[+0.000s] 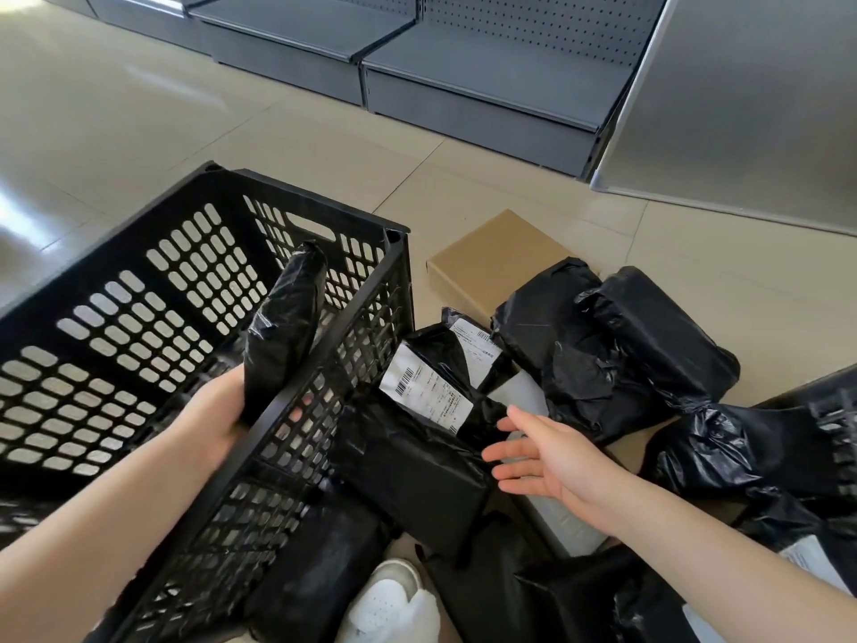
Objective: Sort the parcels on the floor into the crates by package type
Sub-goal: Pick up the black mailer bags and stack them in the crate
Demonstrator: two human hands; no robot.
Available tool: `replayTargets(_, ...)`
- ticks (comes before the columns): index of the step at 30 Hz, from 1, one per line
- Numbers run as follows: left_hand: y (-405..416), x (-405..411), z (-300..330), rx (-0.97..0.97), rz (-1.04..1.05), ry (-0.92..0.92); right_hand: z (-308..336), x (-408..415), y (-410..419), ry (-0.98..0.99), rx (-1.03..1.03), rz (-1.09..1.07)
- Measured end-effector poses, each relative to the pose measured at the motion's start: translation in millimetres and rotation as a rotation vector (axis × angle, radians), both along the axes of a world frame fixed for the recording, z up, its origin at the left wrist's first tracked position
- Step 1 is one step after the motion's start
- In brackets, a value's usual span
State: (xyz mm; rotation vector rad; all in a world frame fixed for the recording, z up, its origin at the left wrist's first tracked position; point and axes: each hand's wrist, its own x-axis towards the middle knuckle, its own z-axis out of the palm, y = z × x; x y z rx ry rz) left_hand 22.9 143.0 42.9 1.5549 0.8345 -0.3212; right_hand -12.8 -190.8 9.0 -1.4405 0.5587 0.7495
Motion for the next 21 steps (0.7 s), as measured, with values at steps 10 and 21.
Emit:
replayTargets(10,31,62,-44,0.072,0.177,-0.086,-8,-4,-14,0.030,-0.058,-0.023)
replayTargets(21,18,92,-84,0.483,-0.331,0.017,-19,-8,-24,0.082,-0.100,-0.041)
